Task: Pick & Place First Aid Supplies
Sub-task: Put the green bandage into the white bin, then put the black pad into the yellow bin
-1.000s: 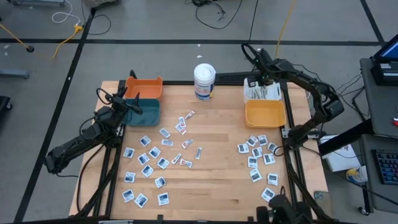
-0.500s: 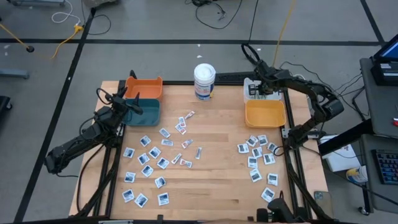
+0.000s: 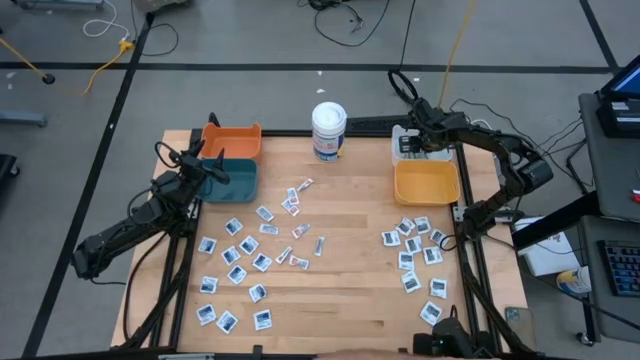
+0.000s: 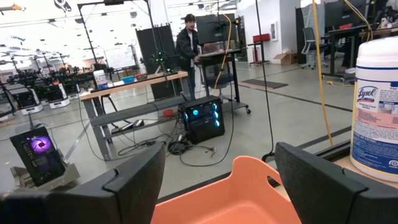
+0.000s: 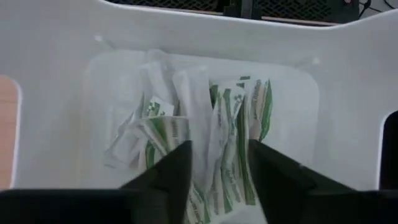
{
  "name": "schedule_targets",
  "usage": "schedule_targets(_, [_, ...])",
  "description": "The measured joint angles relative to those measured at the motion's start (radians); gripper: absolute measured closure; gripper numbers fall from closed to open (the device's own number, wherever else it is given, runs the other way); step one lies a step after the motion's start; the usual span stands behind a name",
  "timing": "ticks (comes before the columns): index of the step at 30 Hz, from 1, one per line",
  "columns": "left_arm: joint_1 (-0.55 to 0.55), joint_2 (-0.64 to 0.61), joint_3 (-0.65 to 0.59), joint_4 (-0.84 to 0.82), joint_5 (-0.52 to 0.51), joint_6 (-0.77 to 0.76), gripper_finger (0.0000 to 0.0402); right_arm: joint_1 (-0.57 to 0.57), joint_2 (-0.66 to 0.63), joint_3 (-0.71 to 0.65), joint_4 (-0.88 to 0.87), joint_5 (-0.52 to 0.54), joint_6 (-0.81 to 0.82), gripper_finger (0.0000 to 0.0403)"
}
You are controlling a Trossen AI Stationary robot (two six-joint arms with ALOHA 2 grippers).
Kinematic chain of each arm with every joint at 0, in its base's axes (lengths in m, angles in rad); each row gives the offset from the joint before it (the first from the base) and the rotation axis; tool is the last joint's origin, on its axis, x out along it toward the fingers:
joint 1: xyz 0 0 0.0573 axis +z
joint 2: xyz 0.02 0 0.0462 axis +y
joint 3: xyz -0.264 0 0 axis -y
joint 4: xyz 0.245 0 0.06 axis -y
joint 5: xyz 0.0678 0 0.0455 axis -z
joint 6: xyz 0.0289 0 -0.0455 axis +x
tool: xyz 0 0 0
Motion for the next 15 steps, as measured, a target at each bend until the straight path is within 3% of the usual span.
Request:
schedule_targets(6, [0.0, 0.0, 0.0, 0.0, 0.0, 0.0, 0.0094, -0.006, 0.0, 0.062, -0.032, -0.054, -0.041, 0.0171])
schedule_targets(15, [0.0, 0.0, 0.0, 0.0, 0.0, 0.0, 0.0094, -0.006, 0.0, 0.206, -0.278, -0.142, 0.071, 0.0161])
